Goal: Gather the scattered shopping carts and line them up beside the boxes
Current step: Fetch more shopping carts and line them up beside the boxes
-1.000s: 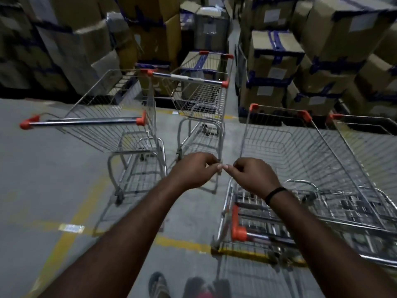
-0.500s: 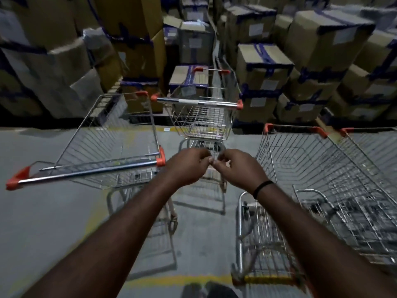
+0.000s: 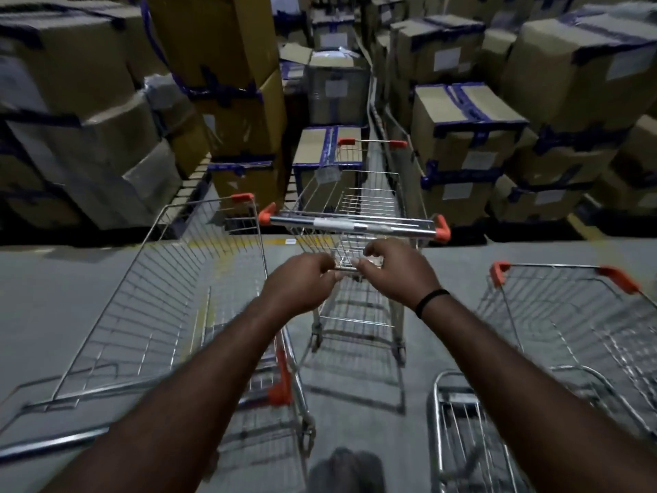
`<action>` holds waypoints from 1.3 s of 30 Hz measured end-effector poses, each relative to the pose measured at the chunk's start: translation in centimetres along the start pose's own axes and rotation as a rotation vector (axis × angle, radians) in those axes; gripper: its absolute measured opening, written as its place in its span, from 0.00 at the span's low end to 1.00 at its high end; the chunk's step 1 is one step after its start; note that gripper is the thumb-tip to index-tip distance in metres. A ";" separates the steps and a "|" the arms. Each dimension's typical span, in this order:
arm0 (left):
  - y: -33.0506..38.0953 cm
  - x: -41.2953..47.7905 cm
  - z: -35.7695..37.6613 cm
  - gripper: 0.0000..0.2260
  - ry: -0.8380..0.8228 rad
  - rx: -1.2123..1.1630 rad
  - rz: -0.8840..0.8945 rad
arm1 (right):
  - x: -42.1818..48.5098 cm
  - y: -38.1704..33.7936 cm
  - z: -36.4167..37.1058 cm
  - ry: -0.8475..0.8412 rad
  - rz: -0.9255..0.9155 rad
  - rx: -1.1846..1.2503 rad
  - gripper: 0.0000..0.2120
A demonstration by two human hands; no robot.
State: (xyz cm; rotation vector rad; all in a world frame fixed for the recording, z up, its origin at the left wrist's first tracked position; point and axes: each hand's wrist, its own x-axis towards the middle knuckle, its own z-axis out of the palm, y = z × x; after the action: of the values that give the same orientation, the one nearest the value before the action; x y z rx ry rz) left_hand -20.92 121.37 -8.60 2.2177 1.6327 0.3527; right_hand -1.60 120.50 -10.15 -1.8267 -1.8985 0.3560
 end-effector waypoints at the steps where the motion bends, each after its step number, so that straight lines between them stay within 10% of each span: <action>1: -0.5 1.8 -0.3 0.13 -0.001 0.015 -0.013 | 2.1 0.3 0.5 0.003 -0.005 0.009 0.19; 12: -5.6 14.4 1.2 0.17 0.032 0.093 0.019 | 17.1 5.2 6.7 -0.223 0.151 -0.137 0.24; 18: -7.8 18.1 1.6 0.19 0.073 0.182 0.051 | 16.9 7.0 7.9 -0.213 0.141 -0.268 0.14; 39: -8.0 13.8 6.1 0.22 -0.182 0.220 0.072 | 9.0 11.3 3.5 -0.259 0.126 -0.476 0.33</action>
State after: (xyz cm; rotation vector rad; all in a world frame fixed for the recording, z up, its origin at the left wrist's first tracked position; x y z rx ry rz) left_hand -21.15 135.83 -17.75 2.3931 1.5618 -0.0131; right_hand 6.49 130.74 -17.34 -2.3103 -2.1895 0.1986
